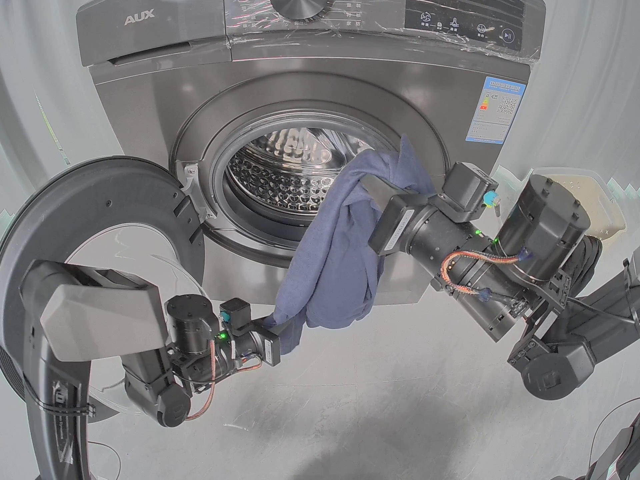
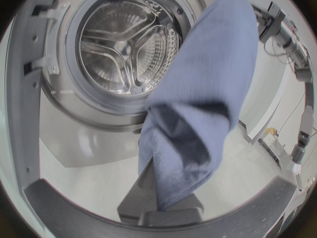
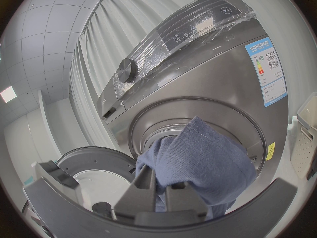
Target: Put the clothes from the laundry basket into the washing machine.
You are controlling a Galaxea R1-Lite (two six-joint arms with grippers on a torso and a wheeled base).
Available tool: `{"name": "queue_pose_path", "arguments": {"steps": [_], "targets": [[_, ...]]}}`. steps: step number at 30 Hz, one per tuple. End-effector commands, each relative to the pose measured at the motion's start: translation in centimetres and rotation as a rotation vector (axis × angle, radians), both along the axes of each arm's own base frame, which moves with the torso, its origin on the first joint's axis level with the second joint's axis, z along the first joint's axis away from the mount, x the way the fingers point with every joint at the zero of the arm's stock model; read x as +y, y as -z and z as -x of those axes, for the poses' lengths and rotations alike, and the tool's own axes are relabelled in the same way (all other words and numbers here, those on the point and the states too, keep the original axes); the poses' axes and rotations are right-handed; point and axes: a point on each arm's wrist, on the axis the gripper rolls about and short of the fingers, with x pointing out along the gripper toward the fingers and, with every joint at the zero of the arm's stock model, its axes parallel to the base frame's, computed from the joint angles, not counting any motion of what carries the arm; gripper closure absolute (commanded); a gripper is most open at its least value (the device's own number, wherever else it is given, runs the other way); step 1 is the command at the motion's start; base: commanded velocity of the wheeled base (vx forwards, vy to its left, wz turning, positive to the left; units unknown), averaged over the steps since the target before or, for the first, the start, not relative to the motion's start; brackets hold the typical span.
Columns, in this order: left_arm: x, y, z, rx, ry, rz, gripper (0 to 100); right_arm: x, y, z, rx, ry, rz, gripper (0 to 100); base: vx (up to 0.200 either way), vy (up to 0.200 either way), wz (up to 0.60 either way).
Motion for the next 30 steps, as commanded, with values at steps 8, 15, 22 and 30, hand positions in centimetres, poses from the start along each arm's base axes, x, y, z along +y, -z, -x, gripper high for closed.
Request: {"name": "queue_pose_path", "arguments": {"steps": [8, 15, 22, 30], "targets": [[2.0, -11.7, 3.5, -0.273, 0.048, 0.154, 100, -1.9, 3.0, -2.1, 0.063, 0.081, 0.093, 100, 0.0, 0.0, 0.0], [1.1, -14.2, 4.7, -0.312, 0.092, 0.238, 100, -1.5, 5.6, -2.2, 0.123, 0.07, 0.156, 100, 0.0, 0.0, 0.0], [1.1, -16.1, 5.3, -0.35, 0.107, 0.291, 100, -1.2, 6.1, -2.3, 0.133, 0.062, 0.164, 0, 0.0, 0.0, 0.0], [1.0, -18.0, 5.9, -0.393, 0.122, 0.349, 100, -1.2, 6.5, -2.3, 0.146, 0.066, 0.175, 0, 0.0, 0.0, 0.0]]}}
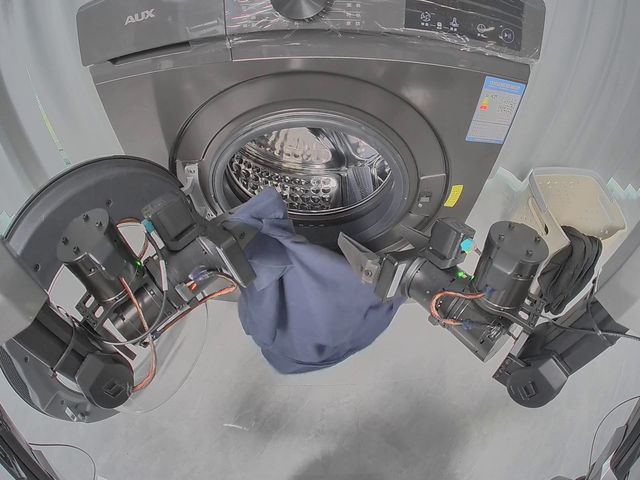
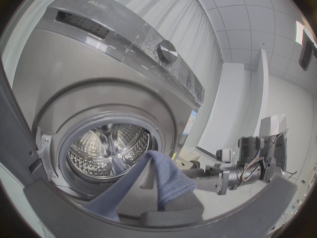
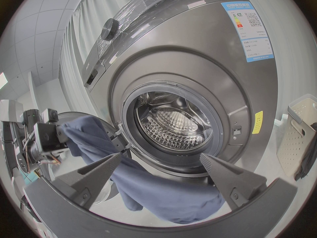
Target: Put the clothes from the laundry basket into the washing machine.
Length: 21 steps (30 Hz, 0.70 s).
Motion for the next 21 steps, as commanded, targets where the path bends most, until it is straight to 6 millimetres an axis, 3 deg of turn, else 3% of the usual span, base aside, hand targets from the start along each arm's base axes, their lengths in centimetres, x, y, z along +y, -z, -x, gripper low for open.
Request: {"name": "queue_pose_path", "arguments": {"steps": [1, 9, 21], "targets": [[0.0, -1.2, 0.5, -0.036, 0.006, 0.028, 100, 0.0, 0.7, 0.1, 0.019, 0.0, 0.019, 0, 0.0, 0.0, 0.0], [-0.9, -1.6, 0.7, -0.048, 0.023, 0.042, 100, -0.2, 2.3, 0.9, 0.073, -0.015, 0.07, 0, 0.0, 0.0, 0.0], [-1.3, -2.1, 0.2, -0.062, -0.014, 0.067, 100, 0.0, 2.6, 1.3, 0.083, -0.029, 0.077, 0, 0.0, 0.0, 0.0]]}}
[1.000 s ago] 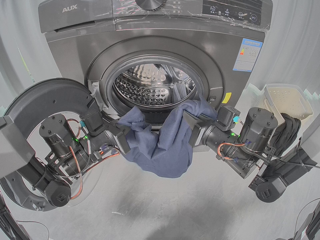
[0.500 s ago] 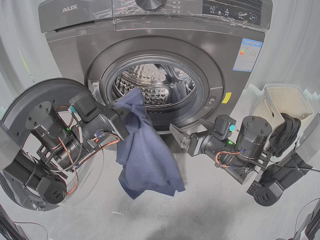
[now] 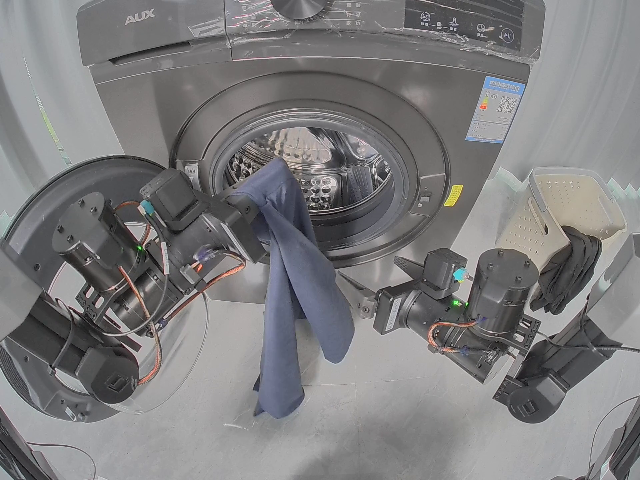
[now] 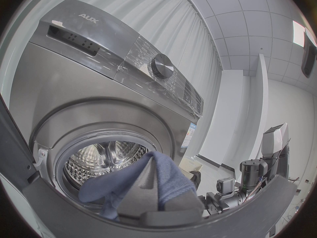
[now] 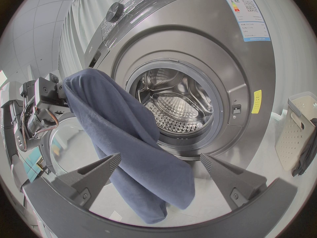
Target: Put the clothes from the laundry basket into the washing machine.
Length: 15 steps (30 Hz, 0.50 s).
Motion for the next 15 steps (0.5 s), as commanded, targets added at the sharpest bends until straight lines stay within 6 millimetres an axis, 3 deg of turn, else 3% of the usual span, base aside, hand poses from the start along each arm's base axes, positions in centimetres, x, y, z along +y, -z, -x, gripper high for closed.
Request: {"name": "queue_pose_path", "arguments": {"steps": [1, 15], "targets": [[-0.1, -0.1, -0.1, -0.003, 0.0, 0.003, 100, 0.1, 0.1, 0.1, 0.003, -0.003, 0.002, 0, 0.0, 0.0, 0.0], [-0.1, -0.9, -0.2, -0.031, -0.006, 0.02, 100, 0.6, 1.4, -0.6, 0.021, -0.001, 0.02, 0, 0.0, 0.0, 0.0]]}}
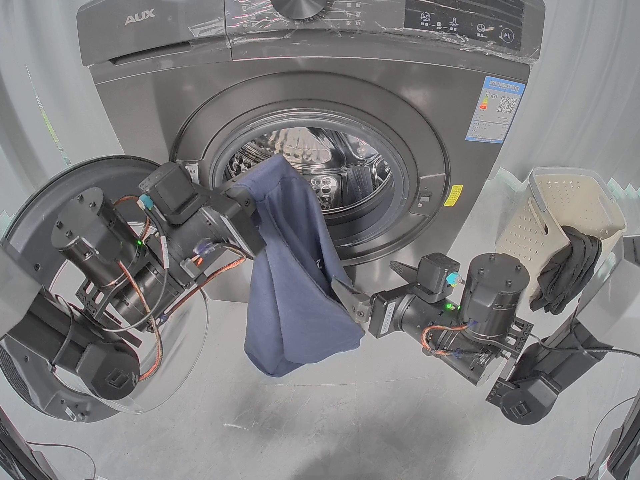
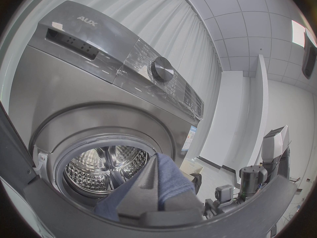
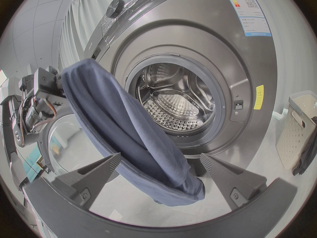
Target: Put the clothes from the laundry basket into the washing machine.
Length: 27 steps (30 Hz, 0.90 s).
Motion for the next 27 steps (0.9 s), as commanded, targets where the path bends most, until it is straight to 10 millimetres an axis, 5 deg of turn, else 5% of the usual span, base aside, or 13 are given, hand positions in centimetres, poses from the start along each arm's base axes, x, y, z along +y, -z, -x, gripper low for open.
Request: {"name": "queue_pose_path", "arguments": {"steps": [1, 12, 27], "targets": [[0.0, -0.4, 0.0, -0.015, -0.001, 0.009, 100, 0.2, 0.7, -0.3, 0.012, 0.002, 0.013, 0, 0.0, 0.0, 0.0], [0.2, -3.1, 0.0, -0.094, -0.032, 0.074, 100, 0.6, 3.0, -2.1, 0.047, 0.023, 0.046, 0, 0.0, 0.0, 0.0], [0.3, -3.7, 0.3, -0.112, -0.031, 0.085, 100, 2.1, 5.1, -4.5, 0.021, -0.006, 0.062, 0, 0.0, 0.0, 0.0]]}}
